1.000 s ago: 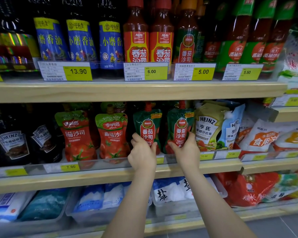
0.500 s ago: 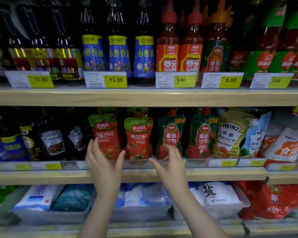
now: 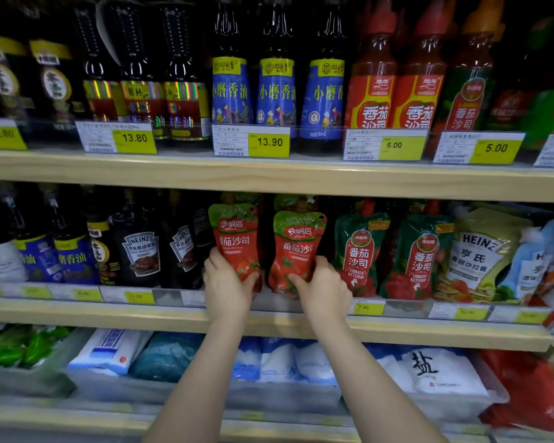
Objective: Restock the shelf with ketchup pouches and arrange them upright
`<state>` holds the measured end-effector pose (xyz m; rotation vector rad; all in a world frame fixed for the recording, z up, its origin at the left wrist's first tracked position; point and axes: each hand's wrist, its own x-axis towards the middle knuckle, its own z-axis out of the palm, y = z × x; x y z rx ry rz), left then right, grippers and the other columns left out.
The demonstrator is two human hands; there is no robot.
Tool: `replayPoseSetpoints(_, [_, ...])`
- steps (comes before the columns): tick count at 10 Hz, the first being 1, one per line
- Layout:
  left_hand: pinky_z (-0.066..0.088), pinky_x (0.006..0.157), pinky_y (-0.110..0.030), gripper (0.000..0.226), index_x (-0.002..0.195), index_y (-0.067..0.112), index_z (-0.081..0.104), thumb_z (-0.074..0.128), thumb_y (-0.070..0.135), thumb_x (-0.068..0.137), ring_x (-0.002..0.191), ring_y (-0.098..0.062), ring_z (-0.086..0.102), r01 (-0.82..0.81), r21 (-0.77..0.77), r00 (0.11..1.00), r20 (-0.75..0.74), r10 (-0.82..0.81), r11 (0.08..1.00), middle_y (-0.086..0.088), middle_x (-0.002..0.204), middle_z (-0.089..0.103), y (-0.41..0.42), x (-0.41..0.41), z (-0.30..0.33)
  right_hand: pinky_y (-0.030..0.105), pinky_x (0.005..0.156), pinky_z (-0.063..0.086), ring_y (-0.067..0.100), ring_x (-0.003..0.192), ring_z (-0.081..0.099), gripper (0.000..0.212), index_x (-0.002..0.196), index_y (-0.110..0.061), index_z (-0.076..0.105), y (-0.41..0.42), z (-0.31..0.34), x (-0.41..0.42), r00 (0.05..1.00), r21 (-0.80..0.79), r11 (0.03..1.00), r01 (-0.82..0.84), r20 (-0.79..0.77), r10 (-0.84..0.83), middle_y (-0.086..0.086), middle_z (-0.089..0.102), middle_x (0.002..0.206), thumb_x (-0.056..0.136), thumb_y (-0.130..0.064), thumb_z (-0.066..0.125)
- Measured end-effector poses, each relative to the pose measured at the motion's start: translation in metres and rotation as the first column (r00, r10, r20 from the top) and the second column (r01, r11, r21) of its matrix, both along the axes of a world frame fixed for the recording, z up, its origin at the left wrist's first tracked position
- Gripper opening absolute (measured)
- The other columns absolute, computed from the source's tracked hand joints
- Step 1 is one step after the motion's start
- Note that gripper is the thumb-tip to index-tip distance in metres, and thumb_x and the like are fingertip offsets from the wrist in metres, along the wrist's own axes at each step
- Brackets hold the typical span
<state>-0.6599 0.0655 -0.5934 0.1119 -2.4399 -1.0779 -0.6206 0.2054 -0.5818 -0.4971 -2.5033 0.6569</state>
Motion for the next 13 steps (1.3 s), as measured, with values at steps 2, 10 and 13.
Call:
replayPoseSetpoints(2, [0.039,0.098,-0.050,0.090,0.138,-0.001,0.026,0.080,0.026,0.071,0.125,-0.040,0.038,0.006,0.035,0.999,-0.039,-0.004,0.999,-0.024,0.134,0.038,0.000,0.005,-0.004,0.035,0.075,0.049,0.027,0.101,0.062,0.060,0.127,-0.016,0.046,0.003,0.000,0.003,0.998,-0.036,0.998,-0.048,-0.036,0.047,0.004,0.061,0.120,0.079,-0.048,0.065])
replayPoseSetpoints(10, [0.033,0.057,-0.031,0.073,0.121,0.006,0.043,0.052,0.066,0.080,0.086,-0.030,0.066,-0.013,-0.289,0.997,0.072,0.035,0.957,-0.009,0.103,0.064,0.077,0.012,0.007,0.032,0.058,0.037,0.033,0.084,0.065,0.058,0.102,-0.012,0.046,0.077,-0.005,0.021,0.987,-0.124,0.980,0.158,-0.023,-0.162,0.009,0.067,0.096,0.074,-0.060,0.064])
replayPoseSetpoints(13, [0.049,0.077,-0.042,0.099,0.145,0.008,0.019,0.060,0.064,0.075,0.114,-0.033,0.053,0.091,-0.033,0.996,0.027,-0.090,0.995,-0.014,0.136,0.043,0.070,0.032,0.013,0.035,0.087,0.044,0.024,0.115,0.052,0.073,0.134,-0.009,0.040,0.078,-0.001,0.039,0.986,-0.308,0.950,-0.054,-0.169,0.001,0.007,0.049,0.132,0.076,-0.042,0.071])
